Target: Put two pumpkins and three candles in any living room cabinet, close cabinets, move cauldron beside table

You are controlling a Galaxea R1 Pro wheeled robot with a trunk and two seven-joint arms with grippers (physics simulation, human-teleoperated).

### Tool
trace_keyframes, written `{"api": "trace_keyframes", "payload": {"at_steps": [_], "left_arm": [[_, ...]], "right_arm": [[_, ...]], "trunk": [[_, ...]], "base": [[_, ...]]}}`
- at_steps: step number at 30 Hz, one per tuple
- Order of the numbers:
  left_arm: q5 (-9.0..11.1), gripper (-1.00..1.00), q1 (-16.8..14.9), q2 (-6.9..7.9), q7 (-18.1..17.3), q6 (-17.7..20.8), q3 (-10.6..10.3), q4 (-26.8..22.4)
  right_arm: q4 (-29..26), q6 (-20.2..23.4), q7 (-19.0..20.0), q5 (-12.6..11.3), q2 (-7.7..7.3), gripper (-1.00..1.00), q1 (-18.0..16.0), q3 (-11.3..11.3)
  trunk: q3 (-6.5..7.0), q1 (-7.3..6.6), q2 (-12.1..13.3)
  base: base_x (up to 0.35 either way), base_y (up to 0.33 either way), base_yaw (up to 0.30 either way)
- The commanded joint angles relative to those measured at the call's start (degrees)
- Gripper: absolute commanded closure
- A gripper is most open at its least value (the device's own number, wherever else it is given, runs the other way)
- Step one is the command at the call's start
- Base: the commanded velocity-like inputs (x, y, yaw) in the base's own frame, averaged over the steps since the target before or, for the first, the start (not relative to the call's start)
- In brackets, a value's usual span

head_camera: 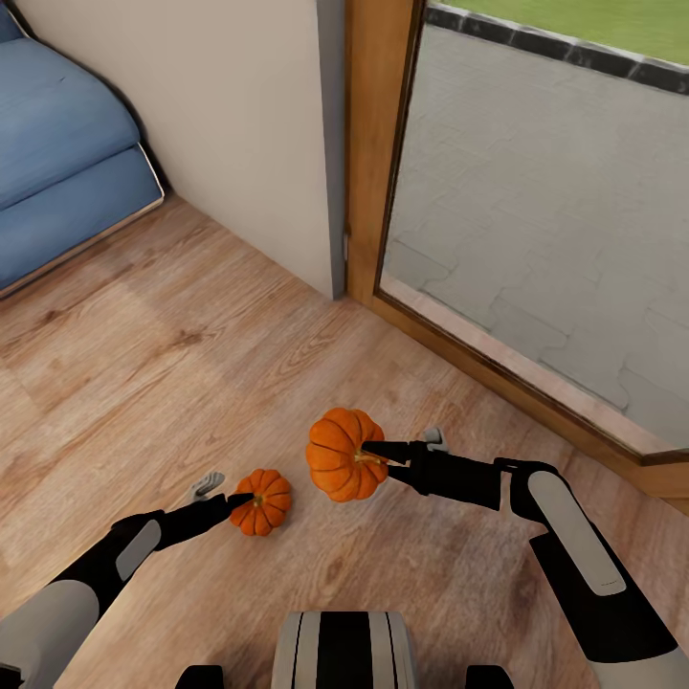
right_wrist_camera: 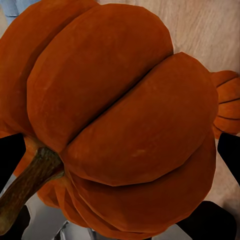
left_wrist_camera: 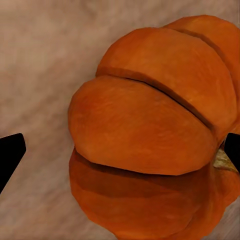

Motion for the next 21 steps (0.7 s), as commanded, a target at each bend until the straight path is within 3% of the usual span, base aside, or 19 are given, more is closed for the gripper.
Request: {"api": "trace_keyframes", "payload": {"at_steps": [1,20,21], "left_arm": [[-0.5,-1.00,0.0,0.00,2.0,0.0,0.0,0.1],[-0.7,-1.00,-0.2,-1.27,1.3,0.0,-0.3,0.0],[-0.7,1.00,-0.2,-1.31,1.3,0.0,-0.3,0.0]], "right_arm": [[0.0,0.0,-0.6,-0.7,-0.03,1.00,0.0,0.1],[0.0,0.0,-0.6,-0.7,-0.03,1.00,0.0,0.0],[0.0,0.0,-0.6,-0.7,-0.03,1.00,0.0,0.0]], "trunk": [[-0.04,0.01,0.0],[-0.04,0.01,0.0],[-0.04,0.01,0.0]], "base": [[0.000,0.000,0.000],[0.000,0.000,0.000],[0.000,0.000,0.000]]}}
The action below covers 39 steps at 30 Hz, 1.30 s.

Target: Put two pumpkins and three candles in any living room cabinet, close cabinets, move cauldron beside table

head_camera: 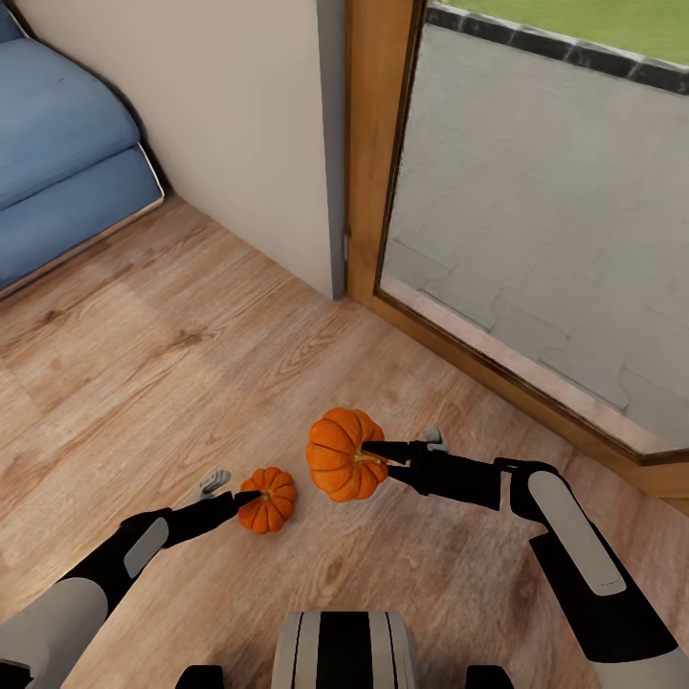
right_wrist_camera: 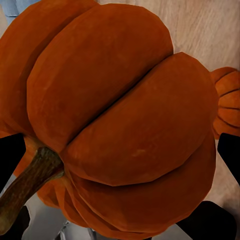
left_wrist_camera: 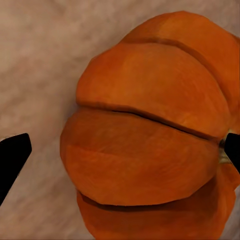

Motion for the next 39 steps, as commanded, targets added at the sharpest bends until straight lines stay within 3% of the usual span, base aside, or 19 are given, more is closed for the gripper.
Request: {"api": "trace_keyframes", "payload": {"at_steps": [1,16,26,39], "left_arm": [[-0.8,1.00,0.1,0.02,1.6,0.0,-0.5,0.1],[-0.8,1.00,0.1,-0.02,1.4,-0.4,-0.5,-0.5],[-0.7,1.00,0.1,0.05,-0.2,-0.7,-1.8,-0.7],[-0.6,1.00,0.2,0.28,-6.3,-1.9,-1.9,-0.7]], "right_arm": [[0.0,0.0,-0.6,-0.7,-0.03,1.00,0.0,0.0],[0.0,0.0,-0.6,-0.7,-0.03,1.00,0.0,0.0],[0.0,0.0,-0.6,-0.7,-0.03,1.00,0.0,0.0],[0.0,0.0,-0.6,-0.8,-0.03,1.00,0.0,0.0]], "trunk": [[-0.04,0.01,0.0],[-0.04,0.01,0.0],[-0.04,0.01,0.0],[-0.04,0.01,0.0]], "base": [[0.000,0.000,0.000],[0.000,0.000,0.000],[0.000,0.000,0.000],[0.000,0.000,0.000]]}}
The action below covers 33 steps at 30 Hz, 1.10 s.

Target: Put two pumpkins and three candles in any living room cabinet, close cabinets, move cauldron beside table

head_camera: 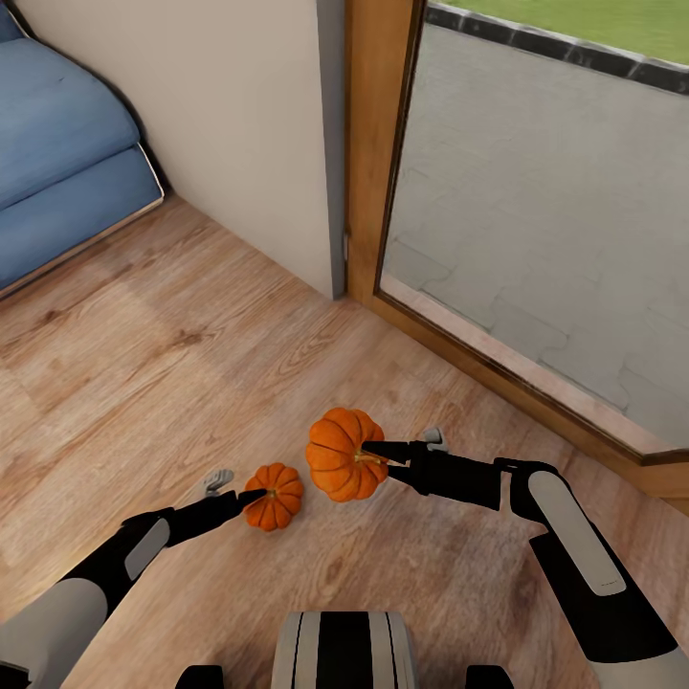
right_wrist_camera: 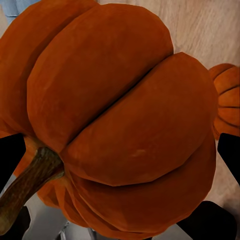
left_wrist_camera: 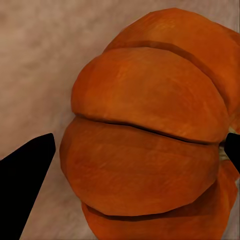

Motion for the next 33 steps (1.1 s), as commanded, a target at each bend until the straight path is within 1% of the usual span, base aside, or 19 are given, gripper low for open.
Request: {"api": "trace_keyframes", "payload": {"at_steps": [1,4,10,14,16,17,18,22,23,24,25,26,27,29,30,31,32,33], "left_arm": [[0.6,1.00,0.0,0.10,-0.3,0.5,-0.2,0.0],[0.6,1.00,0.0,0.40,-2.0,1.0,-0.1,-0.1],[0.6,1.00,0.0,0.64,-3.7,1.4,0.3,-0.4],[0.7,1.00,0.0,0.77,-3.9,1.6,0.5,-3.0],[0.8,1.00,0.0,1.26,-3.9,2.7,0.6,-4.5],[1.0,1.00,0.0,1.91,-3.9,3.2,0.7,-5.0],[1.1,1.00,-0.1,2.20,-3.9,3.3,0.7,-5.1],[1.4,1.00,0.0,4.93,-3.9,3.9,0.8,-6.0],[1.4,1.00,0.0,5.64,-3.9,3.9,0.9,-6.3],[1.4,1.00,0.0,6.01,-3.9,4.0,0.9,-6.4],[1.5,1.00,0.0,6.79,-4.0,4.0,0.9,-6.5],[1.8,1.00,0.0,7.60,-4.2,4.2,1.2,-6.6],[2.0,1.00,0.0,7.98,-4.3,4.3,1.4,-6.7],[2.4,1.00,0.1,9.31,-5.5,5.1,2.6,-7.2],[2.5,1.00,0.1,9.61,-5.9,5.4,2.9,-7.5],[2.6,1.00,0.2,10.29,-6.8,6.1,3.3,-8.5],[2.6,1.00,0.3,10.61,-7.2,6.5,3.4,-9.1],[2.7,1.00,0.4,11.15,-7.7,7.2,3.6,-10.8]], "right_arm": [[0.0,0.0,-0.6,-0.7,-0.03,1.00,0.0,0.0],[0.0,0.0,-0.6,-0.7,-0.03,1.00,0.0,0.0],[0.0,0.0,-0.6,-0.7,-0.03,1.00,0.0,0.0],[0.0,0.0,-0.6,-0.7,-0.03,1.00,0.0,-0.1],[0.0,0.0,-0.6,-0.7,-0.06,1.00,0.0,-0.3],[0.0,0.0,-0.6,-0.7,-0.11,1.00,0.0,-0.5],[0.0,0.0,-0.6,-0.7,-0.16,1.00,0.0,-0.5],[0.0,0.0,-0.6,-0.7,-1.51,1.00,0.0,-0.5],[0.0,0.0,-0.6,-0.7,-1.74,1.00,0.0,-0.6],[0.0,0.0,-0.6,-0.7,-1.82,1.00,0.0,-0.6],[0.0,0.0,-0.6,-0.6,-1.94,1.00,0.0,-0.6],[0.0,0.0,-0.6,-0.6,-2.01,1.00,0.0,-0.6],[0.0,0.0,-0.6,-0.6,-2.04,1.00,0.0,-0.6],[0.0,0.0,-0.6,-0.5,-2.24,1.00,0.0,-0.9],[0.0,0.0,-0.6,-0.5,-2.40,1.00,0.0,-0.9],[0.0,0.0,-0.6,-0.4,-2.72,1.00,0.0,-1.1],[0.0,0.0,-0.6,-0.3,-2.83,1.00,0.1,-1.1],[0.0,0.0,-0.7,-0.2,-2.99,1.00,0.3,-1.2]], "trunk": [[-0.03,-0.01,0.0],[-0.03,-0.01,0.0],[-0.03,-0.01,0.0],[0.85,-0.11,0.0],[1.30,-0.16,0.1],[1.52,-0.19,0.1],[1.74,-0.22,0.1],[2.63,-0.32,0.1],[2.85,-0.34,0.2],[3.07,-0.37,0.2],[3.29,-0.40,0.2],[3.51,-0.42,0.2],[3.73,-0.45,0.2],[4.18,-0.50,0.2],[4.40,-0.52,0.3],[4.62,-0.55,0.3],[4.84,-0.58,0.3],[5.06,-0.60,0.3]], "base": [[0.000,0.000,0.000],[0.000,0.000,0.000],[0.000,0.000,0.000],[0.000,0.000,0.000],[0.000,0.000,0.000],[0.000,0.000,0.000],[0.000,0.000,0.000],[0.000,0.000,0.000],[0.000,0.000,0.000],[0.000,0.000,0.000],[0.000,0.000,0.000],[0.000,0.000,0.000],[0.000,0.000,0.000],[0.000,0.000,0.000],[0.000,0.000,0.000],[0.000,0.000,0.000],[0.000,0.000,0.000],[0.000,0.000,0.000]]}}
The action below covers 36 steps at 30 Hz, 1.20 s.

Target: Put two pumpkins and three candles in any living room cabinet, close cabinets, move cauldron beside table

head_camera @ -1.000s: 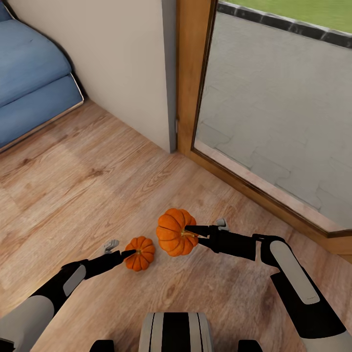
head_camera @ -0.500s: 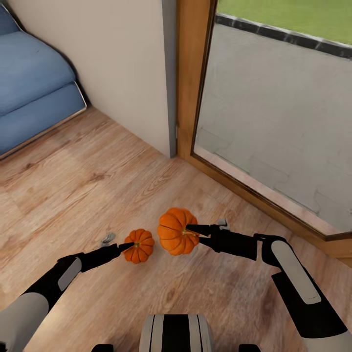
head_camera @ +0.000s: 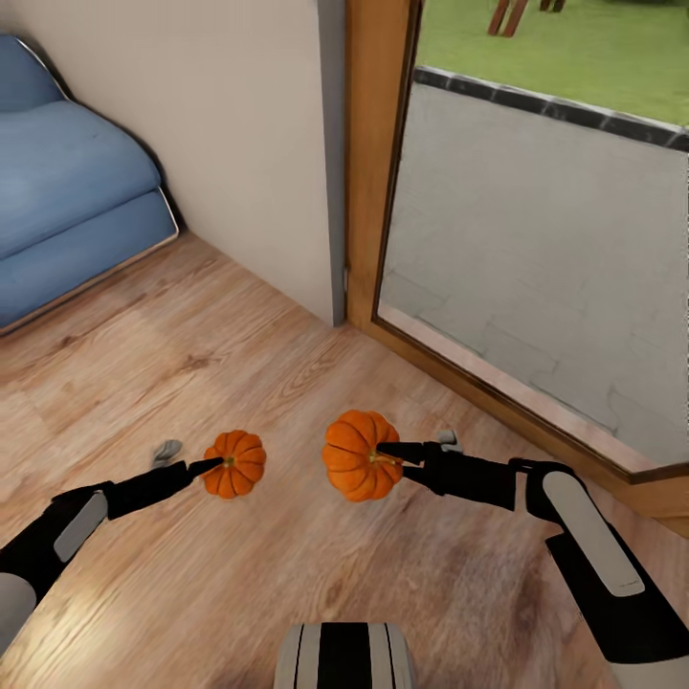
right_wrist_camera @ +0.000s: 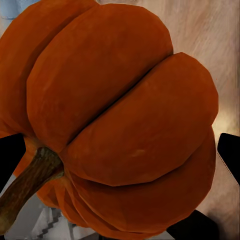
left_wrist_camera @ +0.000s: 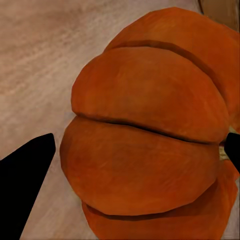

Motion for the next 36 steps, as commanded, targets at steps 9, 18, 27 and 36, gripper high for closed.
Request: {"api": "trace_keyframes", "payload": {"at_steps": [9,18,27,36], "left_arm": [[0.5,1.00,2.6,1.61,-0.7,6.7,4.6,-13.4],[0.5,1.00,3.4,2.61,-0.7,8.2,6.5,-15.9],[0.5,1.00,3.4,2.75,-0.7,8.2,6.6,-16.0],[0.5,1.00,3.4,2.72,-0.6,8.2,6.6,-16.2]], "right_arm": [[0.5,0.0,-1.5,-0.3,-0.32,1.00,0.5,-0.1],[0.7,0.0,-3.6,-0.4,-0.25,1.00,0.5,-1.5],[0.7,0.0,-5.8,-0.4,0.06,1.00,0.5,-1.7],[0.7,0.0,-6.3,-0.5,0.11,1.00,0.5,-1.7]], "trunk": [[1.96,-0.24,0.1],[3.97,-0.47,0.2],[6.49,-0.70,0.3],[9.10,-0.93,0.5]], "base": [[0.000,0.000,0.000],[0.000,0.000,0.000],[0.000,0.000,0.133],[0.000,0.000,0.210]]}}
